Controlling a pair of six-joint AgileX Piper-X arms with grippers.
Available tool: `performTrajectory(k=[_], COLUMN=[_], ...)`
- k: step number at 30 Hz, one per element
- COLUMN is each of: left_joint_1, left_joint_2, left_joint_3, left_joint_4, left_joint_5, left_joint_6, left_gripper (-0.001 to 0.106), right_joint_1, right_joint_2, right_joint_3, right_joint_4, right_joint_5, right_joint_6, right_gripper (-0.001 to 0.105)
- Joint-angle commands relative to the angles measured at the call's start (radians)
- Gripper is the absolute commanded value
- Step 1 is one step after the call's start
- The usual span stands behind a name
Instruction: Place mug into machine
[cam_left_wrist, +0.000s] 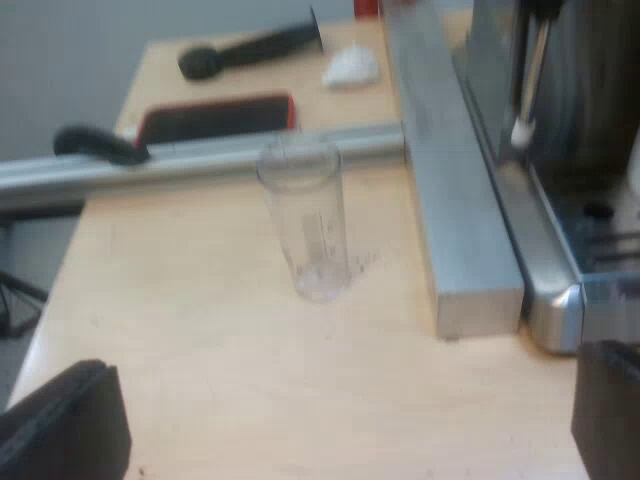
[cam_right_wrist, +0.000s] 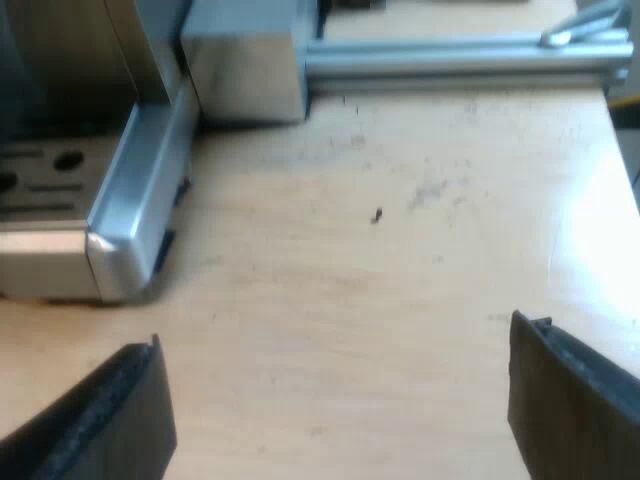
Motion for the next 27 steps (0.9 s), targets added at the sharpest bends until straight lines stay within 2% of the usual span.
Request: performTrajectory(k=[1,5,11,15,27], left_joint_1=[-0.001,-0.001,-0.001,-0.001,-0.001], left_joint_2=[-0.139,-0.139,-0.139,-0.139,-0.139], left_joint_3=[0.020,0.020,0.020,0.049,0.050], left_joint_4=[-0.019,-0.022,-0.024,-0.072,-0.074], left_joint_5=[-0.006,-0.006,-0.006,-0.006,-0.006], left_joint_6=[-0.004,-0.004,-0.004,-0.004,-0.004], left_gripper=[0.091,0.091,0.091,0.091,0.091], right_joint_1=[0.002,0.002,0.002,0.002,0.002], right_joint_2=[-0.045,-0.045,-0.045,-0.045,-0.045], right_joint_3=[0.028,0.052,0.052,0.052,0.052], right_joint_4=[0.002,0.023,0.023,0.023,0.023], right_joint_5=[-0.011,-0.011,-0.009,-0.009,-0.009], right_joint_6=[-0.004,-0.004,-0.004,-0.004,-0.004], right_gripper=[0.071,0.071,0.071,0.071,0.071])
